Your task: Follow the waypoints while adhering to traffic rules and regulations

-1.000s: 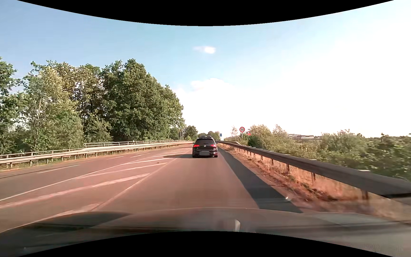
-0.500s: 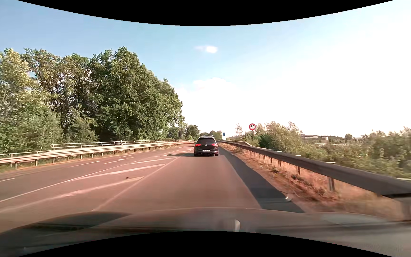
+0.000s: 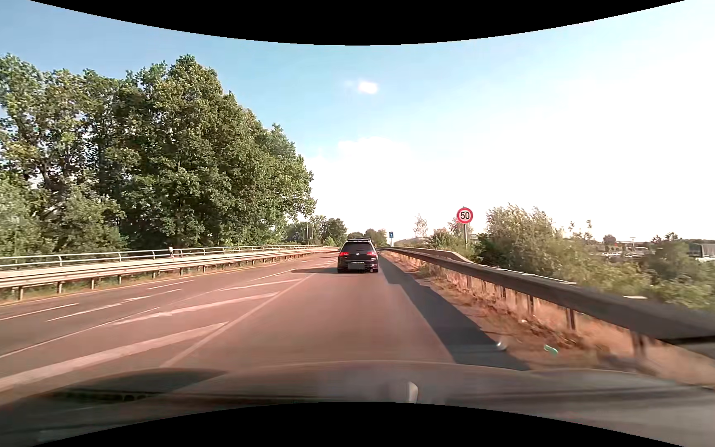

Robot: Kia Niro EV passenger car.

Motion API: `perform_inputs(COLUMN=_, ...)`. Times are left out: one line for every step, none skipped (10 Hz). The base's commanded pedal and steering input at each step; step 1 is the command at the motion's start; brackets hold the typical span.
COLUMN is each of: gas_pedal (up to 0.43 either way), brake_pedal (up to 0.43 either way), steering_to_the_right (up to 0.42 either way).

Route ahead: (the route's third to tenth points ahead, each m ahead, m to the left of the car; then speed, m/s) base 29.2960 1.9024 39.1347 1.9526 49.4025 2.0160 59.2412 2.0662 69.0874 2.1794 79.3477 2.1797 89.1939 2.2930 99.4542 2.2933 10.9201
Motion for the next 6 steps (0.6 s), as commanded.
perform_inputs(gas_pedal=0.378, brake_pedal=0.000, steering_to_the_right=-0.004)
perform_inputs(gas_pedal=0.378, brake_pedal=0.000, steering_to_the_right=-0.005)
perform_inputs(gas_pedal=0.378, brake_pedal=0.000, steering_to_the_right=-0.006)
perform_inputs(gas_pedal=0.378, brake_pedal=0.000, steering_to_the_right=-0.006)
perform_inputs(gas_pedal=0.378, brake_pedal=0.000, steering_to_the_right=-0.006)
perform_inputs(gas_pedal=0.378, brake_pedal=0.000, steering_to_the_right=-0.006)
